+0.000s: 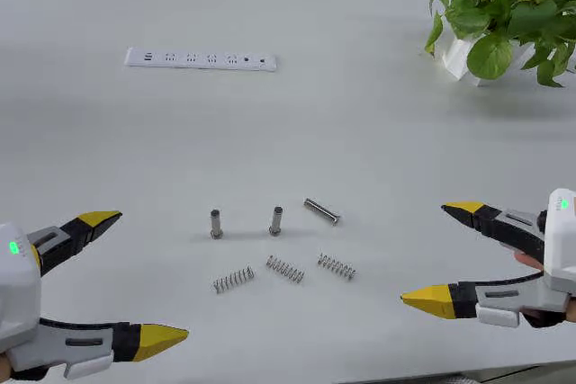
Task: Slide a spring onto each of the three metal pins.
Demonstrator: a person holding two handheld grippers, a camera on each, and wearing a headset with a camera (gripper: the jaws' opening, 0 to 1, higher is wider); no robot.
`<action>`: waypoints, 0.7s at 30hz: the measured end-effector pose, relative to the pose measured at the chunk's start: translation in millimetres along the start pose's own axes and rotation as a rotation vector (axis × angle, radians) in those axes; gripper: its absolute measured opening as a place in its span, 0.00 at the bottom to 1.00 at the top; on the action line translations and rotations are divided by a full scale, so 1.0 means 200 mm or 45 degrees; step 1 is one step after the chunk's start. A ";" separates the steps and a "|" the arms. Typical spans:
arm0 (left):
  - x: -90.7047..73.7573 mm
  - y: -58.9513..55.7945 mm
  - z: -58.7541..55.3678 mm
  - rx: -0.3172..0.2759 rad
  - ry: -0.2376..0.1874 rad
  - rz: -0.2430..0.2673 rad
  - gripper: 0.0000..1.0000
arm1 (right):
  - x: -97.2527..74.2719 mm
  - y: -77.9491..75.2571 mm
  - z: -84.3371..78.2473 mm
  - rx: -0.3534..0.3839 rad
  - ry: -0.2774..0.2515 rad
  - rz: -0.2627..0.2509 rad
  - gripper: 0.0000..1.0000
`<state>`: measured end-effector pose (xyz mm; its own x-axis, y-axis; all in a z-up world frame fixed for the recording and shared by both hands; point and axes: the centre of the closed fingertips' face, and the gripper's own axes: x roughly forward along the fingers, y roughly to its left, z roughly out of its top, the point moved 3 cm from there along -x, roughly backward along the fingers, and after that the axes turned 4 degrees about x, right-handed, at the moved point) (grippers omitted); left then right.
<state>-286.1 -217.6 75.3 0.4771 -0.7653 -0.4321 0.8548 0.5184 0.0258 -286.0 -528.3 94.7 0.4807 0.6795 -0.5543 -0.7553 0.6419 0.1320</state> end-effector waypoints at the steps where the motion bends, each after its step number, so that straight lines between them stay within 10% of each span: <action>1: 0.00 0.00 0.00 -0.002 -0.001 0.000 0.99 | 0.00 0.00 0.01 -0.003 0.002 0.002 0.90; 21: 0.04 0.04 0.04 -0.013 -0.025 -0.013 0.99 | 0.17 -0.08 0.19 -0.093 0.057 0.078 0.84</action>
<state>-273.4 -222.5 78.3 0.4721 -0.7778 -0.4148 0.8577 0.5140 0.0123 -241.1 -502.2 105.4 0.4131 0.6991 -0.5836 -0.8139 0.5709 0.1077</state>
